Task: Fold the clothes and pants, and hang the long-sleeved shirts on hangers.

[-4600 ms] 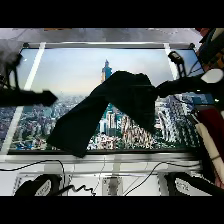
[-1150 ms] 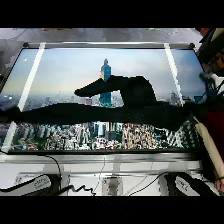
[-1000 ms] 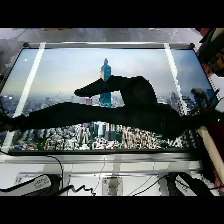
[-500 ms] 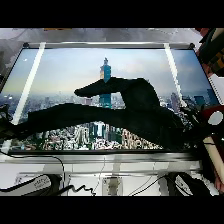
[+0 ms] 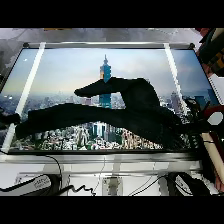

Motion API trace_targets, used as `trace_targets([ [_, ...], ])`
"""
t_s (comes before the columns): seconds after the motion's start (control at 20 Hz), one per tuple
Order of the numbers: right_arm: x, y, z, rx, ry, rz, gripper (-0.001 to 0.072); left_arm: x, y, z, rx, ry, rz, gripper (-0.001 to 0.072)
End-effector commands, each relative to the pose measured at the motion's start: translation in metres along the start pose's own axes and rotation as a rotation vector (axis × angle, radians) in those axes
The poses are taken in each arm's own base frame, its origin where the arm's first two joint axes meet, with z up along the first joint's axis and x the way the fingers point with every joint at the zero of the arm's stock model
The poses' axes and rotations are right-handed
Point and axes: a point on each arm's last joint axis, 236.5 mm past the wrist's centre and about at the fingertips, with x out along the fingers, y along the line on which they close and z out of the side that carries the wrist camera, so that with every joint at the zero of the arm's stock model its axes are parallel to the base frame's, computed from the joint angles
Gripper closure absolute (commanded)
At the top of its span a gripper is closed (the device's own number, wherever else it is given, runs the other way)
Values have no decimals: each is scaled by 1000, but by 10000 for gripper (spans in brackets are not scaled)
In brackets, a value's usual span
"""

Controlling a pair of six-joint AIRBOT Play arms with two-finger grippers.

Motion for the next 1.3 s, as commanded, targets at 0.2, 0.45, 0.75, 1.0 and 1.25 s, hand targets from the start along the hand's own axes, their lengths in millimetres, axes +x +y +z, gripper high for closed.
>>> trace_targets([
  [0.2, 0, 4, 7, 24, -29, 17, 86, 31, -36, 44, 55, -34, -166, 78],
  [0.45, 0, 6, 7, 98, -30, 25, 89, 78, -82, 57, 108, -75, -341, 78],
  [0.75, -1, 6, 17, 130, -71, 32, 91, 93, -96, 68, 183, -135, -359, 176],
  [1.0, -1, 6, 21, 132, -90, 30, 91, 98, -110, 86, 195, -201, -339, 487],
  [1.25, -3, -1, 38, 134, -161, 7, 91, 57, -129, 136, 226, -367, -320, 666],
])
